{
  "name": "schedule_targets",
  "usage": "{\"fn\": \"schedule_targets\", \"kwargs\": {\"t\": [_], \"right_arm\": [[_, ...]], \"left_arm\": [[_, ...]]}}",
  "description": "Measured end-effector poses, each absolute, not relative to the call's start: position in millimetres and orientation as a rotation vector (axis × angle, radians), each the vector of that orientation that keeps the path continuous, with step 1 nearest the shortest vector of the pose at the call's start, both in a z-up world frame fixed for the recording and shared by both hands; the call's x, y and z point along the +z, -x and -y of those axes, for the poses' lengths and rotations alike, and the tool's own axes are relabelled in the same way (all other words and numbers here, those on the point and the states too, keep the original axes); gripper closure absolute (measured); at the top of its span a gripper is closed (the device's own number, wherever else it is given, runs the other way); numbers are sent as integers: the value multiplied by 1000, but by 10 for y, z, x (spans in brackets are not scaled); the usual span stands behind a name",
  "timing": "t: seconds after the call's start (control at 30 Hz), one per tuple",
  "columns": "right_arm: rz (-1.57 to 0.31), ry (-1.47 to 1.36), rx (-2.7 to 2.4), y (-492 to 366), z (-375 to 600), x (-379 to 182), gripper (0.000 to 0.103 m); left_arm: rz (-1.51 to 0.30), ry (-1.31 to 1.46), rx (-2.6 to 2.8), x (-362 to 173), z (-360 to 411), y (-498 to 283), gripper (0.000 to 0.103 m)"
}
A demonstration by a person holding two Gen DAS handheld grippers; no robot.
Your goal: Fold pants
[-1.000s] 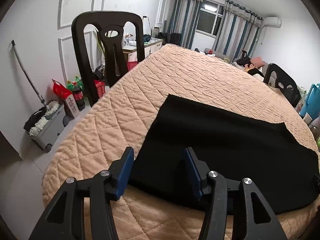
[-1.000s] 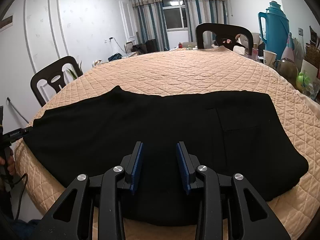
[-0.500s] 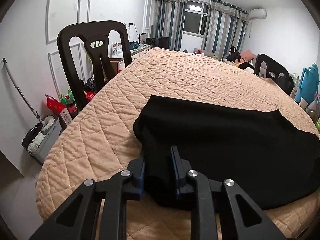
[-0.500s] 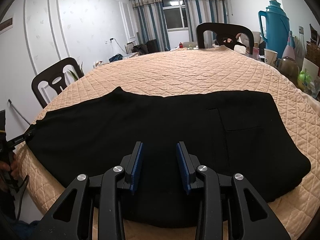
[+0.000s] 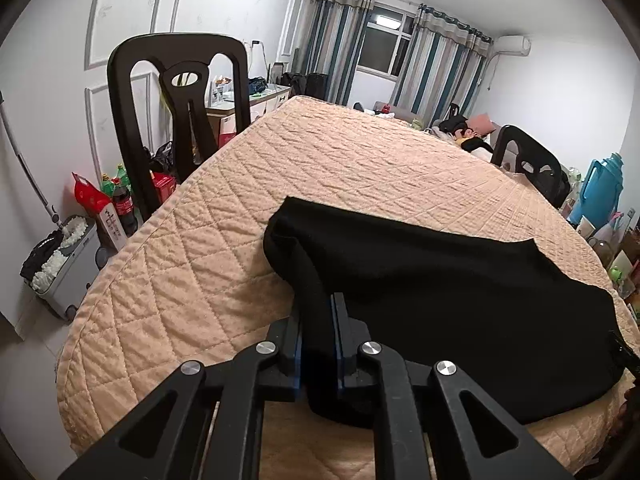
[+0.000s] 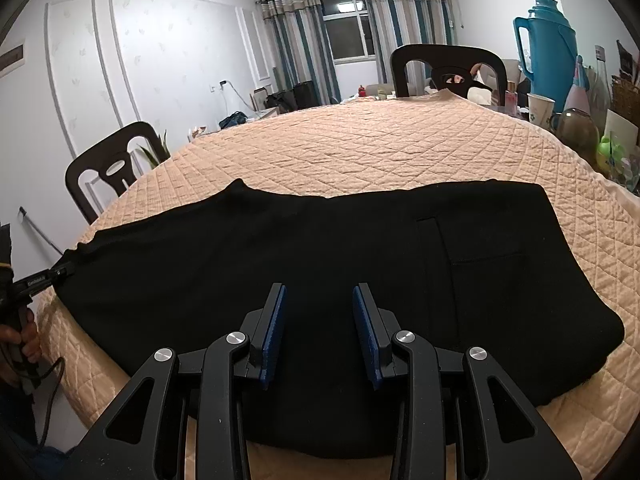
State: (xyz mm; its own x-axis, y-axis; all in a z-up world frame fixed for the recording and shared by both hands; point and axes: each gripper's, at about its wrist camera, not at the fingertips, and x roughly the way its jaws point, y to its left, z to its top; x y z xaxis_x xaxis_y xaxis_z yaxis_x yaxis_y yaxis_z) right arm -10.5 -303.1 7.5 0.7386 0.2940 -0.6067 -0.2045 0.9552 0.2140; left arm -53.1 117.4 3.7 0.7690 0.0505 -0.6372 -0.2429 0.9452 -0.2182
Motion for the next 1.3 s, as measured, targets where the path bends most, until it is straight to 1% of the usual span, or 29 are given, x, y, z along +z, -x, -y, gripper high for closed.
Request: {"fn": "schedule_targets", "kwargs": {"t": [0.43, 0.7, 0.83, 0.93, 1.07, 1.13, 1.23, 1.3], "right_arm": [[-691, -123, 306, 92, 2942, 80, 68], [-680, -130, 333, 94, 2909, 106, 68], [-674, -137, 342, 86, 2896, 121, 68], [-670, -151, 351, 86, 2903, 129, 68], [-675, -176, 369, 84, 2917, 128, 68], [-680, -196, 386, 76, 2929, 118, 68], [-697, -235, 417, 51, 2940, 88, 68], [-711, -260, 443, 29, 2925, 70, 68]], "left_arm": [[-663, 292, 55, 194, -887, 394, 90], [-651, 280, -87, 360, -507, 181, 90], [-642, 261, -197, 475, -158, 27, 91], [-667, 240, -317, 459, 217, -34, 91], [-756, 191, -457, 240, 716, -85, 91], [-797, 165, -492, 116, 837, -89, 91], [-829, 194, -530, 44, 834, -103, 89], [-821, 241, -545, 100, 730, -70, 81]]}}
